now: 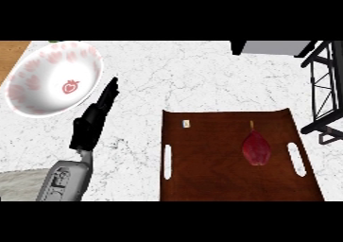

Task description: Pick the tomato from the tray and place it in the tiered shelf

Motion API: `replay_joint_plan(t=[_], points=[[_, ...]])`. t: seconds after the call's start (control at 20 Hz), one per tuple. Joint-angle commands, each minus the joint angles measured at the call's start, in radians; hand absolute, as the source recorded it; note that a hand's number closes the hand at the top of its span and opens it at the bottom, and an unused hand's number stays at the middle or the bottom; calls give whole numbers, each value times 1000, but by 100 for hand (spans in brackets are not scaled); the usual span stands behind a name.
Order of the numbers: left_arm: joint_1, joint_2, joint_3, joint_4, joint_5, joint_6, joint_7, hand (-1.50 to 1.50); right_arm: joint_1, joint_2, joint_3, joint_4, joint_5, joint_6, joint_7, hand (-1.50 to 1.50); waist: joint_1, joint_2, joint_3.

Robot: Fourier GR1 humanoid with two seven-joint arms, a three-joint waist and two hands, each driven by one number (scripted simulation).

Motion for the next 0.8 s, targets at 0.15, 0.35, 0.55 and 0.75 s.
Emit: replay_joint_plan(t=[0.15, 0.35, 0.55, 0.75], points=[[22, -11, -16, -10, -13, 8, 0, 0, -88, 56, 28, 167, 59, 44, -44, -150, 18, 22, 18], [24, -18, -28, -6, -25, 12, -10, 0, -126, 45, 5, 195, -2, 156, 6, -150, 16, 22, 18], [43, 9, -1, -17, 10, -22, -7, 0, -149, 17, -12, 231, -45, 278, 47, -150, 12, 19, 19], [-13, 22, 28, 5, 4, -5, 1, 0, -200, -5, -10, 242, -60, 359, 90, -150, 11, 23, 19]])
